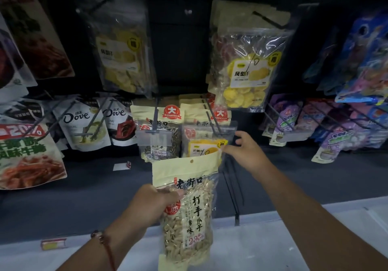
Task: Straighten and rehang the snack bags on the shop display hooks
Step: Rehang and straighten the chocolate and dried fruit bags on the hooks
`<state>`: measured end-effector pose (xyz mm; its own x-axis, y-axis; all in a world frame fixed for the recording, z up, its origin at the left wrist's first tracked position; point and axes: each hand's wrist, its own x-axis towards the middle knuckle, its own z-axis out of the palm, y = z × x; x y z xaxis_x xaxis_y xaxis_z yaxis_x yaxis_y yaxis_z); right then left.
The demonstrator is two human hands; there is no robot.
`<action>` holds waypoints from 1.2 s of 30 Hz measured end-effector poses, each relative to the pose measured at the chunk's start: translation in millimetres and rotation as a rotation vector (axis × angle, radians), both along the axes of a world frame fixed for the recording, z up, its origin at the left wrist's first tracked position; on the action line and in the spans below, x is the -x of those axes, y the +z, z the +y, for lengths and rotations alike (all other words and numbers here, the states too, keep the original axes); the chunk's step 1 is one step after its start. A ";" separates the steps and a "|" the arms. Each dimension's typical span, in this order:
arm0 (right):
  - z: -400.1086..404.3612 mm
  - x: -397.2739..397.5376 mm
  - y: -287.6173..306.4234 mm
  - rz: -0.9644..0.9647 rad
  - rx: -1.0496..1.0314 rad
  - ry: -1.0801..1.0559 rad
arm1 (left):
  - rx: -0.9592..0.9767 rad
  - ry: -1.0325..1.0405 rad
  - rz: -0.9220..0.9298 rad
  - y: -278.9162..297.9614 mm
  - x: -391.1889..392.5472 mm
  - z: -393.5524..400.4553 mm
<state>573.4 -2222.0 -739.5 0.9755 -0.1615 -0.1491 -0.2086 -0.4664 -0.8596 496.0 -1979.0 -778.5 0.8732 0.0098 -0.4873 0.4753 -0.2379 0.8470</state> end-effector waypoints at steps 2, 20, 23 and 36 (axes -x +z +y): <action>7.1 -11.7 -1.6 -0.045 -0.023 -0.045 | -0.005 0.016 0.012 0.0 -0.2 4.0; 15.5 -28.0 -19.9 0.039 -0.318 -0.130 | -0.023 0.079 0.048 -1.6 0.4 51.0; 17.9 -17.3 -29.8 0.089 -0.293 -0.109 | -0.014 0.094 0.033 1.6 0.8 52.9; 61.3 9.3 -37.5 0.216 -0.362 0.112 | -0.020 0.119 0.055 2.2 3.2 63.0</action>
<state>564.0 -2160.7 -777.0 0.9241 0.0433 -0.3796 -0.3673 -0.1733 -0.9138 492.7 -1916.0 -776.2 0.8372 0.1221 -0.5331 0.5469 -0.1939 0.8144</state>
